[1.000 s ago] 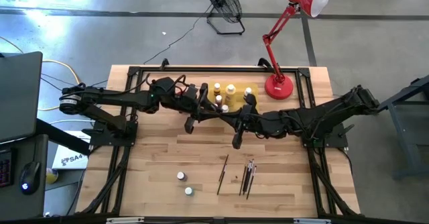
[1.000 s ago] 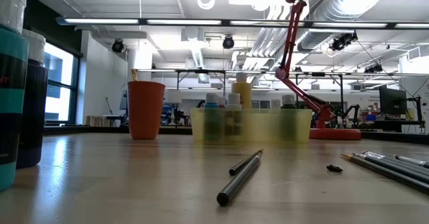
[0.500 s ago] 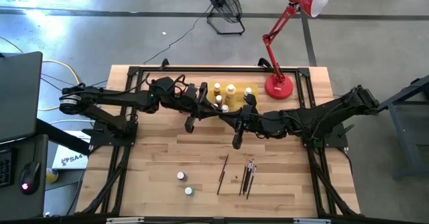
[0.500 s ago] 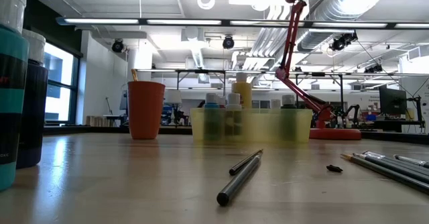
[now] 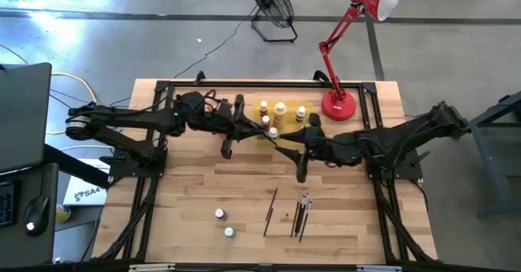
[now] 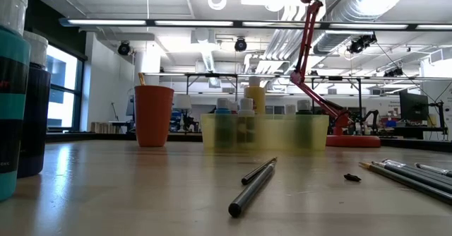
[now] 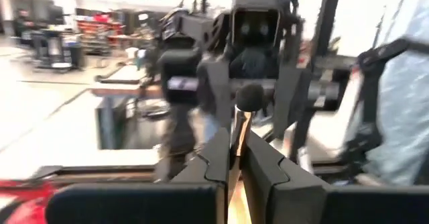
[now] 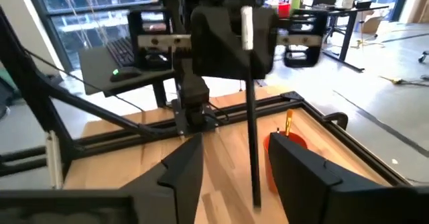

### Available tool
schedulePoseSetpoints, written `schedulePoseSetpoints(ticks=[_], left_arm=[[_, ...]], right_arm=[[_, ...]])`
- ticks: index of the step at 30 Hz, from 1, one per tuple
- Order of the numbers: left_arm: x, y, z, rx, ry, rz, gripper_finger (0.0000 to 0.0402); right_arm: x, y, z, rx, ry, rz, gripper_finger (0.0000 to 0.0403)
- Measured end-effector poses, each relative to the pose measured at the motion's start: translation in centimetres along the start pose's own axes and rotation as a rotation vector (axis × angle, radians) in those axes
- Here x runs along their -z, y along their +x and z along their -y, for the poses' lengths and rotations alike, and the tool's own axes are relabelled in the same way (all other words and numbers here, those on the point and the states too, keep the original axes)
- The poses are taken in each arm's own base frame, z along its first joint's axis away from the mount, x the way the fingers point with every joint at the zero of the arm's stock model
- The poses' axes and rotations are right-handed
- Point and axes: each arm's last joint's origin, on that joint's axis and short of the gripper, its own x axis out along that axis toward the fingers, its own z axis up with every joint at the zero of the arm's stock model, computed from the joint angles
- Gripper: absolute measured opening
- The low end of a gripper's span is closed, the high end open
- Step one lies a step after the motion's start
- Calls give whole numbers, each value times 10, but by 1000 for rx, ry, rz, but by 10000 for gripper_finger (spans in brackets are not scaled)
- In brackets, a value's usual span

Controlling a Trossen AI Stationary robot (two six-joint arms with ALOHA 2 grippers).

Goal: Pick & Place Paint Supplies
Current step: Put the silver paintbrush into the orange cup

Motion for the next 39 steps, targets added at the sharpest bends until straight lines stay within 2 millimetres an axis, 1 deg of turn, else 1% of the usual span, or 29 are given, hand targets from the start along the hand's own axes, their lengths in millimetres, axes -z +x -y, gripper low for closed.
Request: schedulePoseSetpoints(ticks=[5, 9, 16, 21, 22, 24, 32, 39], left_arm=[[-8, -26, 2, -171, 58, -123, 14], [-14, -47, 3, -283, 87, -194, 14], [-15, -85, -12, -500, 32, -337, 14], [-12, -99, -25, -591, 7, -405, 14], [-10, -100, -27, -604, 0, -411, 14], [1, -102, -32, -619, -21, -438, 14], [59, -115, -48, -702, -123, -558, 14], [81, -122, -59, -743, -131, -512, 14]], right_arm=[[-10, -27, 2, -31, 33, 3, 163], [-11, -39, 0, -27, 21, 0, 150], [-7, -41, -2, 6, -1, -18, 124], [-5, -40, -3, 9, -5, -22, 113], [-5, -40, -3, 12, -6, -23, 112], [-5, -40, -3, 16, -8, -25, 111], [-2, -40, -2, 26, 20, -47, 110], [-1, -39, 0, 34, 18, -57, 110]])
